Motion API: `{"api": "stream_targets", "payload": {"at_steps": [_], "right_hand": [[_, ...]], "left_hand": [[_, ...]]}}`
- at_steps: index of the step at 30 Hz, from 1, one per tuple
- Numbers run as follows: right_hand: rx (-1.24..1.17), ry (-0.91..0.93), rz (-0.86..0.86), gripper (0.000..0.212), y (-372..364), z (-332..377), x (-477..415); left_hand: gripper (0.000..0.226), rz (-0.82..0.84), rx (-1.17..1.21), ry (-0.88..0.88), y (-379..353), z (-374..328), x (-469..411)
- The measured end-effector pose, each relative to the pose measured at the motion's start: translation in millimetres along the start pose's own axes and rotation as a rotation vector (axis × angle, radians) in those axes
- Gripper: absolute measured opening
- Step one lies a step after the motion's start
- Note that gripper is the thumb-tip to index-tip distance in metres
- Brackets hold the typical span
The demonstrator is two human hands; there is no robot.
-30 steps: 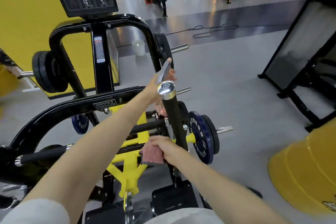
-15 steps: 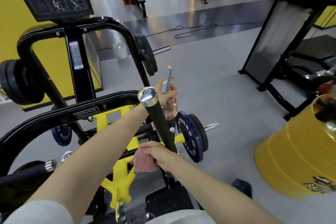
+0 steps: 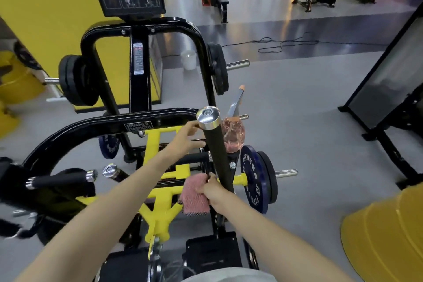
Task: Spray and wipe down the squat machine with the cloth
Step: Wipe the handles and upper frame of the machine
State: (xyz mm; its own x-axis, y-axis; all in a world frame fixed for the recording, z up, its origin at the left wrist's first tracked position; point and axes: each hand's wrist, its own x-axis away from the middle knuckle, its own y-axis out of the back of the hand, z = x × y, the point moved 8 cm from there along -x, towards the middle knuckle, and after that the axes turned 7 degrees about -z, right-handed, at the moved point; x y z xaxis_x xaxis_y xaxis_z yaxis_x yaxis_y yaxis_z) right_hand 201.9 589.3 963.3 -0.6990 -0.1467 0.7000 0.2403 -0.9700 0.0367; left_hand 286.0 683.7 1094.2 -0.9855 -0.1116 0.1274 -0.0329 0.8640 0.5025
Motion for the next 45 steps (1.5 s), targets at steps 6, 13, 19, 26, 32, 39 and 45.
{"api": "stream_targets", "payload": {"at_steps": [6, 13, 19, 26, 32, 39, 45], "right_hand": [[-0.055, 0.048, 0.04, 0.043, -9.4, 4.7, -1.5], [0.027, 0.174, 0.003, 0.048, -8.3, 13.5, -5.8], [0.32, 0.292, -0.23, 0.072, 1.0, 26.3, 2.8], [0.386, 0.457, -0.379, 0.05, 17.2, 53.8, 17.2], [0.488, 0.492, -0.484, 0.058, 12.7, 55.4, 8.4], [0.68, 0.443, -0.537, 0.085, 11.5, 43.8, -18.1], [0.656, 0.455, -0.561, 0.09, 9.3, 42.5, -21.3]], "left_hand": [[0.059, -0.101, 0.18, 0.445, -10.7, 123.9, 64.5], [0.029, -0.1, 0.448, 0.5, -41.9, 132.9, 80.5], [0.022, -0.256, -0.006, 0.27, -16.8, 101.6, 30.5], [0.015, -0.161, -0.145, 0.0, -57.1, 63.3, -26.5], [0.019, -0.18, -0.446, -0.105, -56.6, 48.6, -22.0], [0.024, -0.22, -0.602, -0.085, -5.1, 82.3, -9.4], [0.017, -0.336, -0.649, 0.034, 50.4, 108.5, 4.4]]}}
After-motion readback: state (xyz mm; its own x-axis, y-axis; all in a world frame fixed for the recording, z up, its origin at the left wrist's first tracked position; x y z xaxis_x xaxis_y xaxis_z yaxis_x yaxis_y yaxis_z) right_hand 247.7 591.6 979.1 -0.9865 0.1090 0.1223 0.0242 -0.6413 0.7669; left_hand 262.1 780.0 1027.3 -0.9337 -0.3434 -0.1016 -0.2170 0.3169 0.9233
